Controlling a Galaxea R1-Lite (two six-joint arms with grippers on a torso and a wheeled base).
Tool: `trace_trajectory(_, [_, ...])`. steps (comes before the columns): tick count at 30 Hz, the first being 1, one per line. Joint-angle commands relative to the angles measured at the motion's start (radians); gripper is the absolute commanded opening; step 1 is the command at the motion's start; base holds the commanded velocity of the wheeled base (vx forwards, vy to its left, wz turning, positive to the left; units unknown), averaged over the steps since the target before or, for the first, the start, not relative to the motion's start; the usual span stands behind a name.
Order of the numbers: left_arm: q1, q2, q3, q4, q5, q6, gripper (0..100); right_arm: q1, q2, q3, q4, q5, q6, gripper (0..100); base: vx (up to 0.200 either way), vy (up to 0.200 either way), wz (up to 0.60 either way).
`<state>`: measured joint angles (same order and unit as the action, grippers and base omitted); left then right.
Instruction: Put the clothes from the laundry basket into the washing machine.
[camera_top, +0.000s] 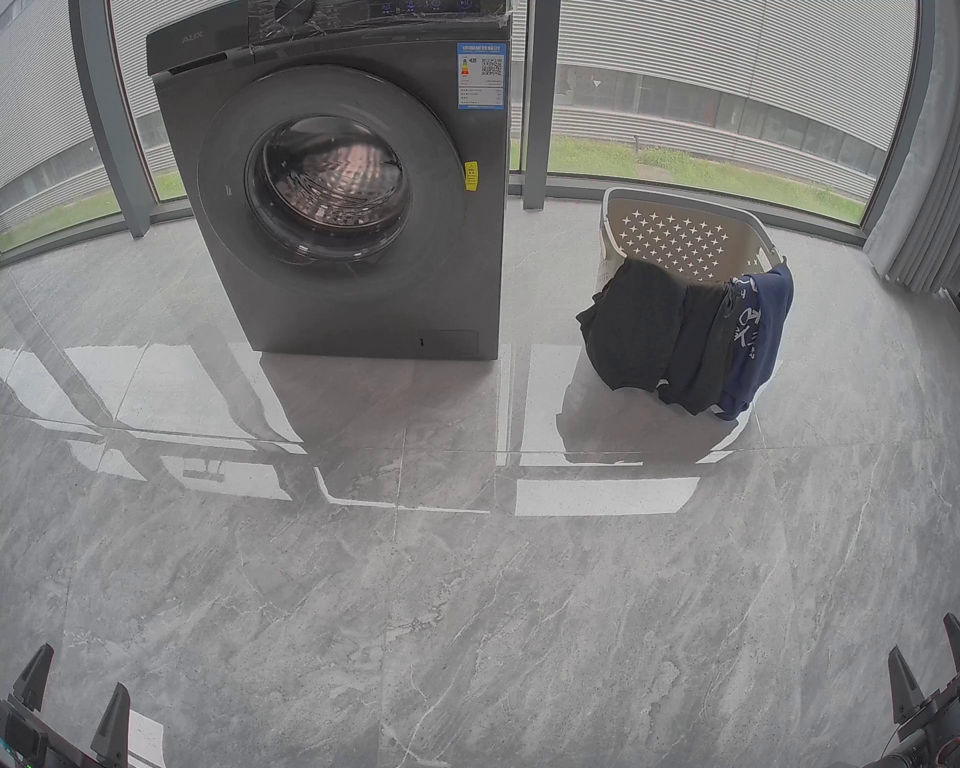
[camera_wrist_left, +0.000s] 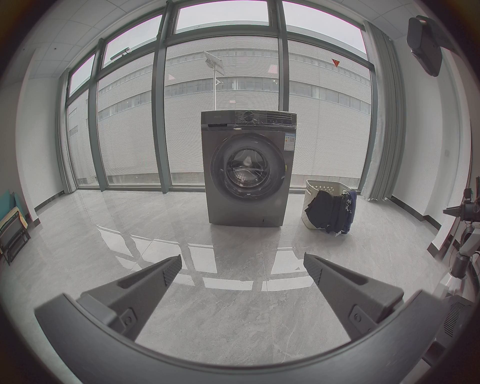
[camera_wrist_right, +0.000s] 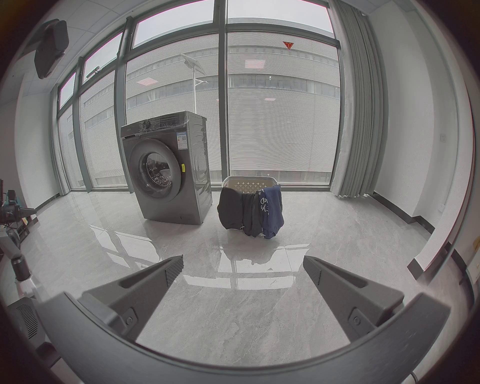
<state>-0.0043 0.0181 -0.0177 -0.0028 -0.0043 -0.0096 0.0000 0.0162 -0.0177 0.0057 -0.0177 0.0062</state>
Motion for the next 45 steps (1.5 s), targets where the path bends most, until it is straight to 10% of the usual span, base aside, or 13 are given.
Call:
trace_trajectory(1, [0.000,-0.018,0.018,0.000,0.000,0.000,100,0.000,-0.010,0.016,-0.001,-0.002,0.003,100,0.000,0.000,0.00])
trace_trajectory(45, [0.001,-0.018,0.018,-0.003,0.001,-0.017,100,-0.002,-0.007,0.016,-0.001,-0.002,0.003,100,0.068,0.000,-0.04])
